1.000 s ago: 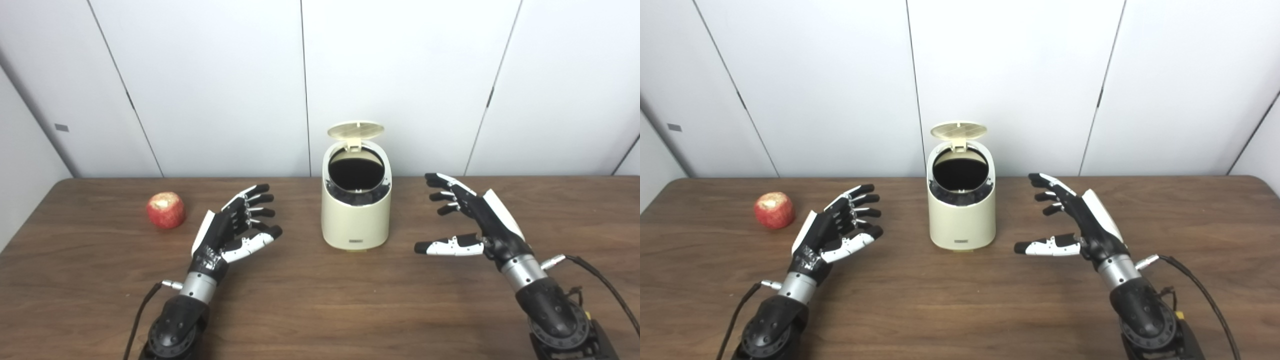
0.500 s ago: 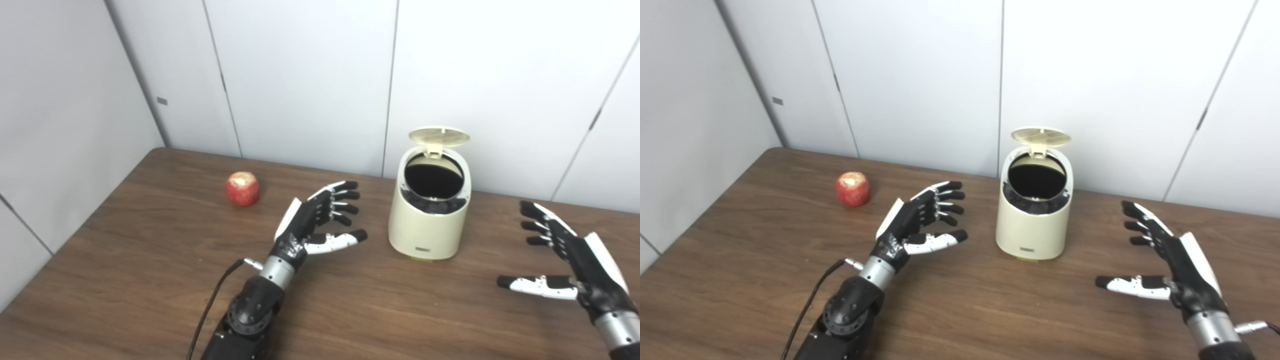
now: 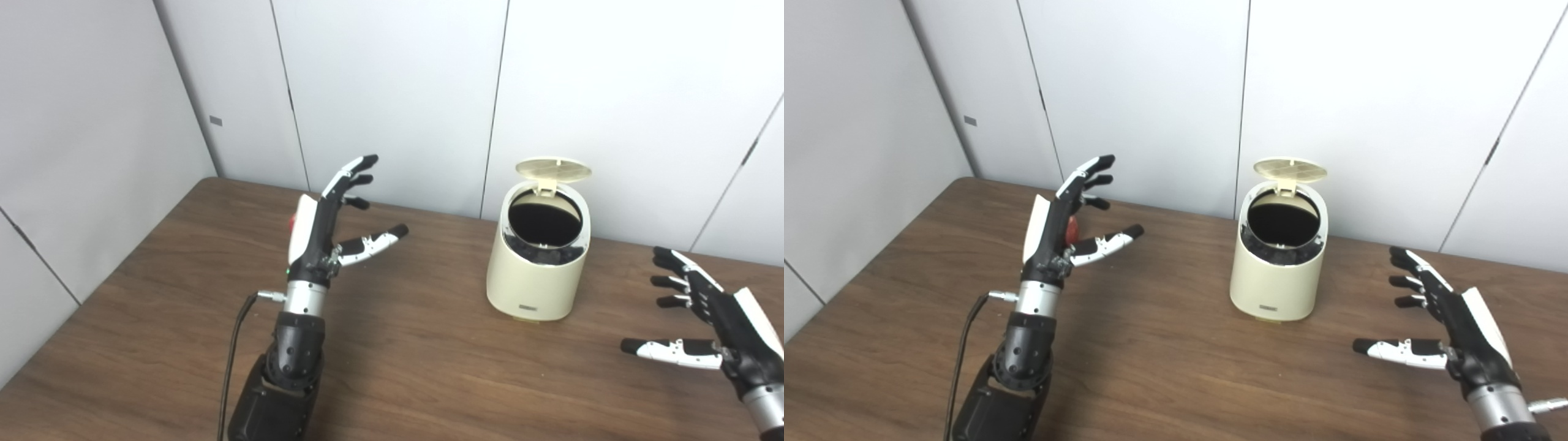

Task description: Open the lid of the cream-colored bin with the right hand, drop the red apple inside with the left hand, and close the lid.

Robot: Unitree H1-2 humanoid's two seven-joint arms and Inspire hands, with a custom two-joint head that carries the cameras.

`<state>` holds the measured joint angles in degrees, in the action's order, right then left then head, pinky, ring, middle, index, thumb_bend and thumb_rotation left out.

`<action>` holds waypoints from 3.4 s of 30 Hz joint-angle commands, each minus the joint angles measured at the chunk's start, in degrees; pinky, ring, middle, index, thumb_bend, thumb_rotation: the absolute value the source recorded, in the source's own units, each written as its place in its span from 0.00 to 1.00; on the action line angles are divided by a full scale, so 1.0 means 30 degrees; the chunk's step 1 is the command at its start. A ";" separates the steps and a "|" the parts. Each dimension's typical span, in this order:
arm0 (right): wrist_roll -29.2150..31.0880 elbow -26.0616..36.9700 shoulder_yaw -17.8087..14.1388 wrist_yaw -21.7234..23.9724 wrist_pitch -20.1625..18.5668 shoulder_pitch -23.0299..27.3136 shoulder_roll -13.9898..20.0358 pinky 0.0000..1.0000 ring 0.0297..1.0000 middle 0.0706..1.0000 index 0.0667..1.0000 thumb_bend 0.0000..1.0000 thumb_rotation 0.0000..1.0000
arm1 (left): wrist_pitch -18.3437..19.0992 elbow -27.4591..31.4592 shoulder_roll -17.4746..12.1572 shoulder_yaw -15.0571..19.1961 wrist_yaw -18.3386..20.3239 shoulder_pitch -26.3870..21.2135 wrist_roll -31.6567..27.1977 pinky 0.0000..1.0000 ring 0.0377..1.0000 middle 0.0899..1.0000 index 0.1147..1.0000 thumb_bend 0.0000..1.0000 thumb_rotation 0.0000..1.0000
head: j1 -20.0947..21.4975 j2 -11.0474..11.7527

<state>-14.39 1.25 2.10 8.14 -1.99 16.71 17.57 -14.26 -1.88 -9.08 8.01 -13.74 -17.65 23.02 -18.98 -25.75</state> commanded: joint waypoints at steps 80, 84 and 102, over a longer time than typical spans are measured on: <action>0.1012 0.3125 -0.0807 0.1064 -0.1921 -0.0092 0.0888 0.65 0.80 0.89 0.86 0.72 0.04 | 0.4669 -1.0817 -0.4931 -0.1740 -0.3987 -0.3492 0.2024 0.58 0.74 0.77 0.77 0.92 0.18 | 0.0186 -0.0649; 0.0912 0.3350 -0.0752 0.1154 -0.2116 -0.0148 0.0950 0.67 0.80 0.89 0.87 0.70 0.03 | 0.4377 -1.1624 -0.4896 -0.1783 -0.4224 -0.3676 0.1828 0.58 0.72 0.76 0.77 0.92 0.17 | 0.0177 -0.0693; 0.0867 0.4097 -0.0585 0.1117 -0.2938 -0.0251 0.0931 0.68 0.81 0.89 0.87 0.70 0.00 | 0.2826 -1.3497 -0.4769 -0.2302 -0.4866 -0.4153 0.1247 0.57 0.69 0.69 0.73 0.90 0.17 | 0.0420 -0.0910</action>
<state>-11.98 11.36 0.83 11.78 -11.31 14.50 19.68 -5.39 -41.74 -22.41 1.45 -28.52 -28.25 27.20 -17.75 -28.39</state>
